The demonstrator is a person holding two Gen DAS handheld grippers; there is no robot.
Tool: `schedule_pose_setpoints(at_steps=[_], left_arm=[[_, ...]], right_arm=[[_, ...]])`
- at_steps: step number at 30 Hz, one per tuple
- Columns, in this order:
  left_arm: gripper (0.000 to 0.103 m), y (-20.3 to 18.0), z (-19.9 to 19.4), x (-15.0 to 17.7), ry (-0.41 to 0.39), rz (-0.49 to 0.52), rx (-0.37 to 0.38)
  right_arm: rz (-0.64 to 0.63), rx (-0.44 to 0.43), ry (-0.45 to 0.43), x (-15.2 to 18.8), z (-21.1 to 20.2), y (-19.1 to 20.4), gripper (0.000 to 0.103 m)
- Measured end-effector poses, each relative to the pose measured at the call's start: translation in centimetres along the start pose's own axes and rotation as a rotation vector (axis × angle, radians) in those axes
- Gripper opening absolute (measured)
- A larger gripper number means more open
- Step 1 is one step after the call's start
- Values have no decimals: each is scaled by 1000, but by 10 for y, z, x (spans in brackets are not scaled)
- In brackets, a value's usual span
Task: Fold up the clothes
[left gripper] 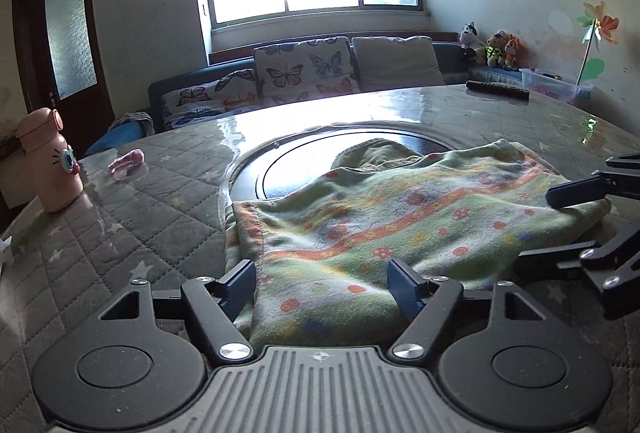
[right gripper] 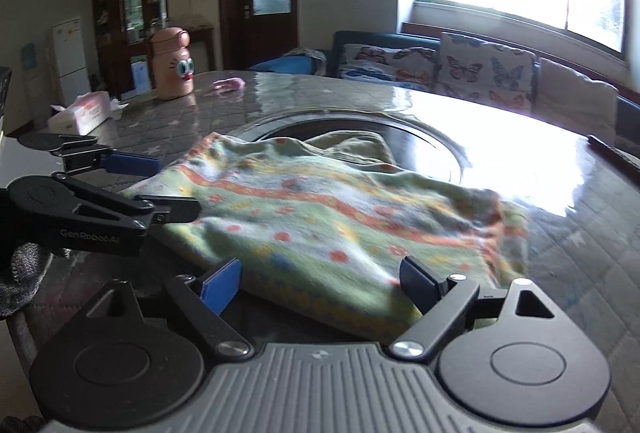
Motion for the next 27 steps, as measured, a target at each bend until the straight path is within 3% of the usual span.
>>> schedule_pose_setpoints(at_steps=[5, 8, 13, 27], left_arm=[[79, 1, 0, 1, 3, -4, -8], [82, 2, 1, 1, 7, -9, -15], [86, 4, 2, 2, 16, -26, -15], [92, 9, 7, 4, 37, -68, 0]], right_arm=[[38, 19, -51, -15, -2, -5, 88], [25, 44, -36, -18, 10, -5, 88], [3, 100, 4, -3, 14, -13, 88], [61, 232, 30, 27, -24, -64, 91]])
Point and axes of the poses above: each gripper's, at about its wrist camera, not at the fingertips, and z roughly the way its jaws point, y to its left, x to its underside, the point moved 10 cm from there along z, roughly the way its jaws point, and after that the axes turned 3 degrees about -x, right-handed, at the moved point
